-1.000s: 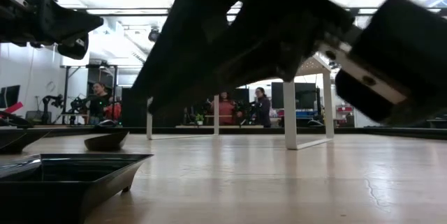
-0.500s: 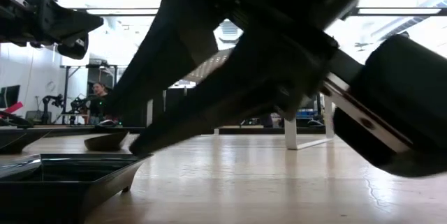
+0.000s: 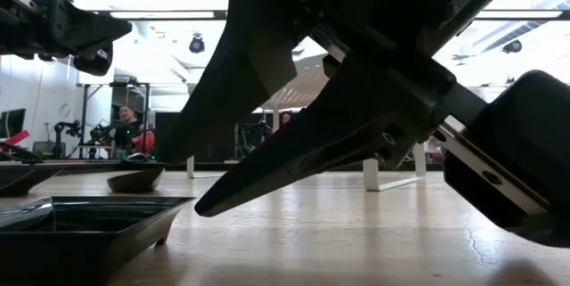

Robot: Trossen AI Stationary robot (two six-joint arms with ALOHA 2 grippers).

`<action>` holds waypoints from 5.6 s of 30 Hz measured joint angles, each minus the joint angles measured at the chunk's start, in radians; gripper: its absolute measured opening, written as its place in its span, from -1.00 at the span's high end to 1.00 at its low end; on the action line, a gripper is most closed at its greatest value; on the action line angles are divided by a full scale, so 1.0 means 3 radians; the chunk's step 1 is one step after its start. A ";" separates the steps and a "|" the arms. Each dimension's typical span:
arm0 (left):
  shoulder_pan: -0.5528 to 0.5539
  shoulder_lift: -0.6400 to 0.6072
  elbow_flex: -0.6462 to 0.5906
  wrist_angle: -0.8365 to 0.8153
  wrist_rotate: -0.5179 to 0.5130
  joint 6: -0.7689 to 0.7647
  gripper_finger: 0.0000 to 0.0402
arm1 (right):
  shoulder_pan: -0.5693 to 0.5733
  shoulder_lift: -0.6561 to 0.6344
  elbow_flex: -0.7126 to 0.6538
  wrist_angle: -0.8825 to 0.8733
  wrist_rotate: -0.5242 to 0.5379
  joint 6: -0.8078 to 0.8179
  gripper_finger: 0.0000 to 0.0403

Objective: Pick & Place Mini shaped plates
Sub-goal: Stack the square plate on top of the other square plates on the shelf

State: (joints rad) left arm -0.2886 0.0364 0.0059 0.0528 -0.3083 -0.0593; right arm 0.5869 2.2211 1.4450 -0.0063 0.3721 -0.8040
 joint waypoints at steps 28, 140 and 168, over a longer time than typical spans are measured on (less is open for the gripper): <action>0.0000 0.0000 0.0000 0.0000 0.0001 -0.0001 1.00 | -0.0001 0.0065 0.0020 0.0064 -0.0022 0.0043 0.77; 0.0001 0.0001 0.0000 0.0018 0.0000 0.0000 1.00 | 0.0001 0.0300 0.0394 -0.0185 0.0170 -0.0110 0.59; 0.0000 0.0001 0.0000 0.0019 0.0000 -0.0001 1.00 | -0.0031 0.0415 0.0612 -0.0282 0.0066 -0.0695 0.57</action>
State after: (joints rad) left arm -0.2886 0.0368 0.0059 0.0586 -0.3084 -0.0597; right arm 0.5777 2.3456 1.6286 -0.0908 0.3920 -1.0125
